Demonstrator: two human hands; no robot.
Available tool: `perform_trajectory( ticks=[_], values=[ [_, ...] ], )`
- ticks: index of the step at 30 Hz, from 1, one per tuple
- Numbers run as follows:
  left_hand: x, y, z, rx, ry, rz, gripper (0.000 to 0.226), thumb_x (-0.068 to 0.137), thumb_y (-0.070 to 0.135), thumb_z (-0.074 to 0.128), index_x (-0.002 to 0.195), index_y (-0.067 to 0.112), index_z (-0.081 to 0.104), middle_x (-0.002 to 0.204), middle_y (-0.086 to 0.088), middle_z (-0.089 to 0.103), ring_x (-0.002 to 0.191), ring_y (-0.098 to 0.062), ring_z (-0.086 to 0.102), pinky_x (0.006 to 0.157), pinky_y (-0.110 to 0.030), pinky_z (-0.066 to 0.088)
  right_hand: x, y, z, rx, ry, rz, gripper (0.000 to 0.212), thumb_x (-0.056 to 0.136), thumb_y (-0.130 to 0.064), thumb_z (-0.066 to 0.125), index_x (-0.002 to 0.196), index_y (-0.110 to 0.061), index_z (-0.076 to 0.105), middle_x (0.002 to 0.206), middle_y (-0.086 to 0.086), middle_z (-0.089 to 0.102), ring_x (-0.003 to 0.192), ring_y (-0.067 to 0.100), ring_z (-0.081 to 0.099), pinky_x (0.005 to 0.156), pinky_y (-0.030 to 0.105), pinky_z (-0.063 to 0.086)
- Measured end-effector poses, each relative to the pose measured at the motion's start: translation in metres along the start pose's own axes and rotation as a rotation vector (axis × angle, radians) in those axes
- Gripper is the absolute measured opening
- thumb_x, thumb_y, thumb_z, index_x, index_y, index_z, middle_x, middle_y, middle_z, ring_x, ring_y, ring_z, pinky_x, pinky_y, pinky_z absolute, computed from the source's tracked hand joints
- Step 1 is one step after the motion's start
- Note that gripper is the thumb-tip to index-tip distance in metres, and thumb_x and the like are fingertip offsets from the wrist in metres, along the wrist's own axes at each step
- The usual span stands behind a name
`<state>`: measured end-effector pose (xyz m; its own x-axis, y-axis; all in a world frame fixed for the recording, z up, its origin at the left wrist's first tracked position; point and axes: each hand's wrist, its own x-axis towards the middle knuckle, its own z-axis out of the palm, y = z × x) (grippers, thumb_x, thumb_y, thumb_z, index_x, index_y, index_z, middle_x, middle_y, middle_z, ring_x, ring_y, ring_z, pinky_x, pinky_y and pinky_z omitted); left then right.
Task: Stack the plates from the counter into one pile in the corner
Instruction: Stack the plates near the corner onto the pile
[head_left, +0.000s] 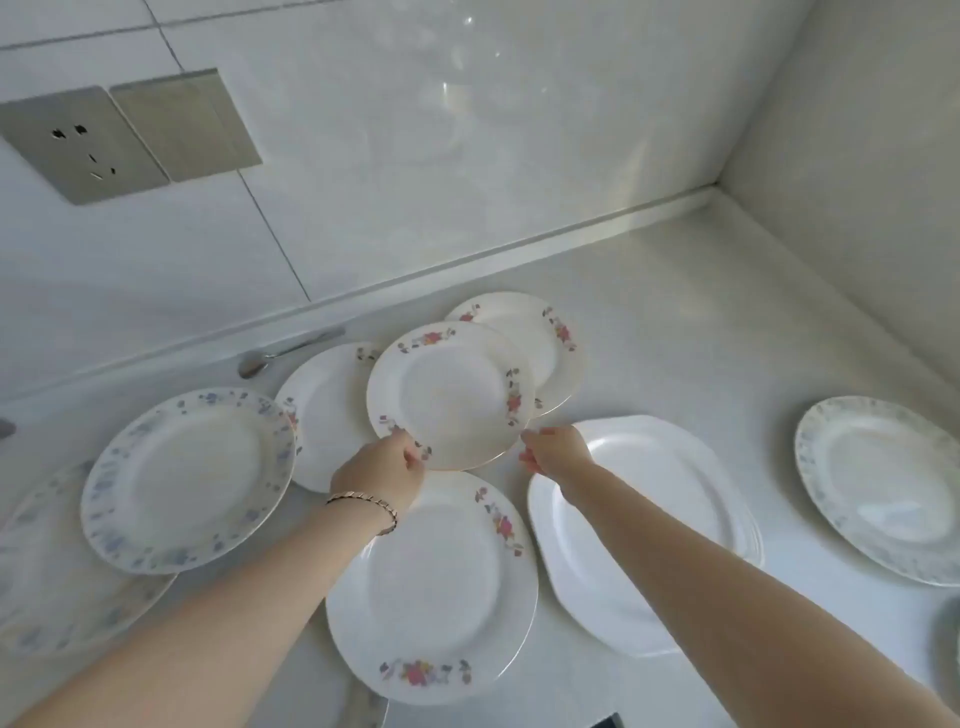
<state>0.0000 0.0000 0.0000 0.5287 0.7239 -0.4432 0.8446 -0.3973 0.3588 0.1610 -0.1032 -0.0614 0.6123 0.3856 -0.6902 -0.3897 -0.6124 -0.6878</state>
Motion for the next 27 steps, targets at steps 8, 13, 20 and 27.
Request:
perform_trajectory(
  ticks=[8, 13, 20, 27],
  values=[
    [0.017, -0.012, 0.004, -0.115, 0.057, -0.105, 0.013, 0.091, 0.017, 0.043, 0.090, 0.021, 0.055, 0.077, 0.012, 0.057, 0.068, -0.019, 0.058, 0.072, -0.031, 0.049, 0.036, -0.016, 0.024, 0.528, 0.010, 0.250, 0.020, 0.086, 0.002, 0.059, 0.104, -0.006, 0.058, 0.083, 0.008, 0.059, 0.088, 0.027, 0.056, 0.078, 0.038, 0.052],
    [0.020, -0.011, 0.002, -0.208, 0.073, -0.122, 0.015, 0.091, 0.013, 0.042, 0.088, 0.022, 0.054, 0.066, 0.011, 0.058, 0.052, -0.002, 0.055, 0.057, -0.022, 0.042, 0.029, -0.008, 0.007, 0.599, 0.058, 0.261, 0.007, 0.081, 0.002, 0.068, 0.081, -0.001, 0.061, 0.088, 0.014, 0.065, 0.081, 0.029, 0.062, 0.083, 0.041, 0.054],
    [-0.001, -0.017, 0.011, -0.347, 0.018, -0.149, 0.023, 0.085, 0.016, 0.045, 0.068, 0.029, 0.052, 0.082, -0.003, 0.067, 0.079, -0.030, 0.067, 0.079, -0.043, 0.057, -0.017, 0.018, -0.069, 0.610, 0.085, 0.107, 0.007, 0.083, -0.001, 0.066, 0.077, -0.001, 0.063, 0.083, 0.011, 0.066, 0.075, 0.023, 0.064, 0.081, 0.032, 0.053],
    [-0.026, -0.015, 0.037, -0.368, -0.043, -0.168, 0.026, 0.084, 0.010, 0.044, 0.065, 0.025, 0.053, 0.078, -0.005, 0.066, 0.082, -0.033, 0.068, 0.080, -0.036, 0.053, -0.083, 0.087, -0.171, 0.659, 0.222, 0.031, 0.006, 0.087, -0.002, 0.059, 0.088, -0.002, 0.065, 0.061, 0.002, 0.073, 0.054, 0.011, 0.070, 0.053, 0.020, 0.058]
  ],
)
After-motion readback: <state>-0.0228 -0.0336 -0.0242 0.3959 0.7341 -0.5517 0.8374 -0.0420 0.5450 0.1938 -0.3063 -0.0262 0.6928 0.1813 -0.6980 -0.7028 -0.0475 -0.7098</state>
